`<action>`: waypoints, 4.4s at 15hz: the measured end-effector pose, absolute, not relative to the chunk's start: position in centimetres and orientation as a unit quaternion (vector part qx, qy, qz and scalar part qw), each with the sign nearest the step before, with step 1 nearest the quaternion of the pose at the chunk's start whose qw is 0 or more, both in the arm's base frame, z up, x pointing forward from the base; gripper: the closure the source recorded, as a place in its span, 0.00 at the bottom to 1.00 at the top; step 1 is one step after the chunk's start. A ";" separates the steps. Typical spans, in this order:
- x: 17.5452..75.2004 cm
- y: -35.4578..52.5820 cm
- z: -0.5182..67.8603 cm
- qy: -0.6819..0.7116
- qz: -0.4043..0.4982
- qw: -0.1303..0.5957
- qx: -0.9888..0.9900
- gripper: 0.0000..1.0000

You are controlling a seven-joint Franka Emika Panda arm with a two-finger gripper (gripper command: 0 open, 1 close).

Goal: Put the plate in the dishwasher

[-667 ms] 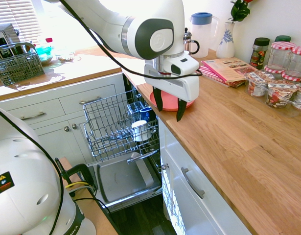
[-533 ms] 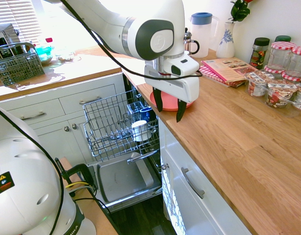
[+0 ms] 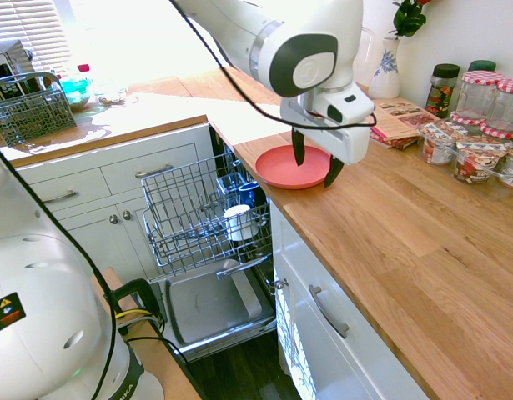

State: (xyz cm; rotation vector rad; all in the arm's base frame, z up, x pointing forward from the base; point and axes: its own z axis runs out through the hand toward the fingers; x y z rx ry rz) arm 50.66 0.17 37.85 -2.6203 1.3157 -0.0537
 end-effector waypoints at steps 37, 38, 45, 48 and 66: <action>57.2 22.8 51.0 0.322 -0.072 0.015 -0.944 1.00; 55.2 28.7 52.4 0.304 -0.091 -0.009 -0.948 1.00; 41.1 56.8 42.6 0.147 -0.221 -0.176 -0.948 1.00; 42.5 57.8 43.4 0.090 -0.267 -0.250 -0.927 1.00; 34.4 65.2 21.2 -0.176 -0.204 -0.485 -0.832 1.00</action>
